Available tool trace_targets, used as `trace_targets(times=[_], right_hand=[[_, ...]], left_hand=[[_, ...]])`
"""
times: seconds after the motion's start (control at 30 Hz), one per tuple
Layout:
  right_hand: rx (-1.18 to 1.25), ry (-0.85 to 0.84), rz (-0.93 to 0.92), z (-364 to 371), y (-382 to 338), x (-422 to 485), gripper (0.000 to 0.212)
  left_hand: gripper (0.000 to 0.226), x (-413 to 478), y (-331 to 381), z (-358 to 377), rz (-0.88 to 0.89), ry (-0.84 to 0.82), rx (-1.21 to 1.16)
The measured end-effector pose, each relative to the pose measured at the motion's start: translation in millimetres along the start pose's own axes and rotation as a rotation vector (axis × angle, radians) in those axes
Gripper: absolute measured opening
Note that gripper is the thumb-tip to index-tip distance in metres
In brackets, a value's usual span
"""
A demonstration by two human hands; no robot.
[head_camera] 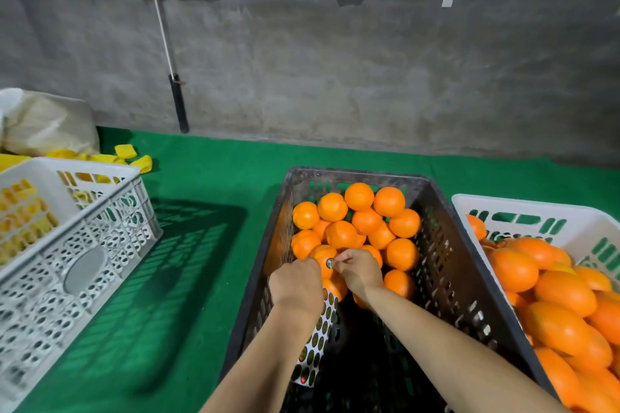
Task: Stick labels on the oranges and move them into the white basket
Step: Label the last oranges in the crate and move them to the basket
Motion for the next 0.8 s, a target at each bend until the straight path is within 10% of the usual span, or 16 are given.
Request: trace_targets(times=[0.33,0.53,0.8], right_hand=[[0.387,-0.039,0.412,8,41,-4,0.019],[-0.062,-0.102,0.046,11,12,0,0.035],[-0.238,-0.121,0.131,36,5,3,0.076]], left_hand=[[0.028,-1,2,-4,0.009,0.028,-0.016],[0.028,1,2,-4,0.01,0.043,-0.014],[0.026,3,3,4,0.013,0.02,0.001]])
Point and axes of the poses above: each hand's wrist, its own x-axis towards the middle knuckle, its own z-axis out of the palm, y = z × x, the point moved 10 cm from there along x, towards the middle knuckle, and after that the axes turned 1 degree about x, right-handed, at the moved point
